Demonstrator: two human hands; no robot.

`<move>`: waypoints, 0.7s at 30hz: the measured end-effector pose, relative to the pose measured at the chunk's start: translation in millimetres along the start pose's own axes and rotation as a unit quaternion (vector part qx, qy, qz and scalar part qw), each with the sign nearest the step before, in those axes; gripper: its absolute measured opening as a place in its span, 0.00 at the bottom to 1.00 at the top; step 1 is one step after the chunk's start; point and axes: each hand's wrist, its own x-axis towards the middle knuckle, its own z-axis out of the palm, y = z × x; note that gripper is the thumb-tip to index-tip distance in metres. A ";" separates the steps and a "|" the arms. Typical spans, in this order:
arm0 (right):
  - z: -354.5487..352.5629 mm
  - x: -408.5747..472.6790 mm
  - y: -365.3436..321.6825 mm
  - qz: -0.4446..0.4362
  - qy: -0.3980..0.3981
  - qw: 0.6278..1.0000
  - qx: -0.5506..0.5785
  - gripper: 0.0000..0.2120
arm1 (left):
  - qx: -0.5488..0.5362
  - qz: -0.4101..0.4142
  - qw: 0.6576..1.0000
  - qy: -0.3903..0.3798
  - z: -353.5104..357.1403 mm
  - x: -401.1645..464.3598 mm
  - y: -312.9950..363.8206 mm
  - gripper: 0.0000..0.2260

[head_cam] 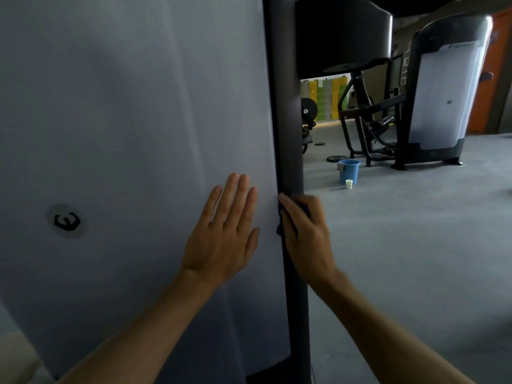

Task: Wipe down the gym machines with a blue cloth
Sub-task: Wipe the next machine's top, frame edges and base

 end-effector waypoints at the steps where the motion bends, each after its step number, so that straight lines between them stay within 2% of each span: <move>1: -2.2 19.6 -4.2 -0.008 0.017 1.000 0.002 0.20 | 0.001 -0.002 1.000 0.001 0.4 -1.5 1.0 0.32; 3: -4.1 53.2 -12.6 -0.016 0.057 0.998 -0.016 0.16 | 0.003 -0.001 1.000 -0.002 1.8 -3.1 0.9 0.32; 6: -0.4 60.1 -9.8 -0.037 0.081 0.995 -0.039 0.16 | 0.004 -0.001 1.000 -0.003 1.7 -2.0 1.2 0.32; 9: 6.6 10.3 6.1 -0.051 0.047 0.997 -0.046 0.19 | 0.002 -0.003 1.000 0.004 4.3 -3.8 2.7 0.32; 12: 10.9 -65.1 26.1 -0.029 -0.028 0.999 -0.035 0.21 | -0.006 0.022 1.000 -0.001 7.0 -17.9 10.1 0.32; 15: 9.6 -95.9 36.0 0.007 -0.054 0.998 -0.025 0.18 | 0.000 0.065 0.998 -0.018 11.6 -42.5 19.1 0.32; 17: 4.6 -71.0 30.2 0.013 -0.037 0.999 -0.031 0.16 | 0.002 0.077 0.997 -0.024 12.8 -51.5 22.6 0.32; 19: 0.4 -26.5 18.4 -0.030 -0.009 0.998 -0.061 0.16 | 0.014 0.078 0.996 -0.030 13.1 -55.0 23.6 0.32; 21: -2.4 15.5 7.1 -0.039 0.027 0.997 -0.065 0.15 | 0.025 0.086 0.995 -0.037 13.0 -55.8 23.8 0.32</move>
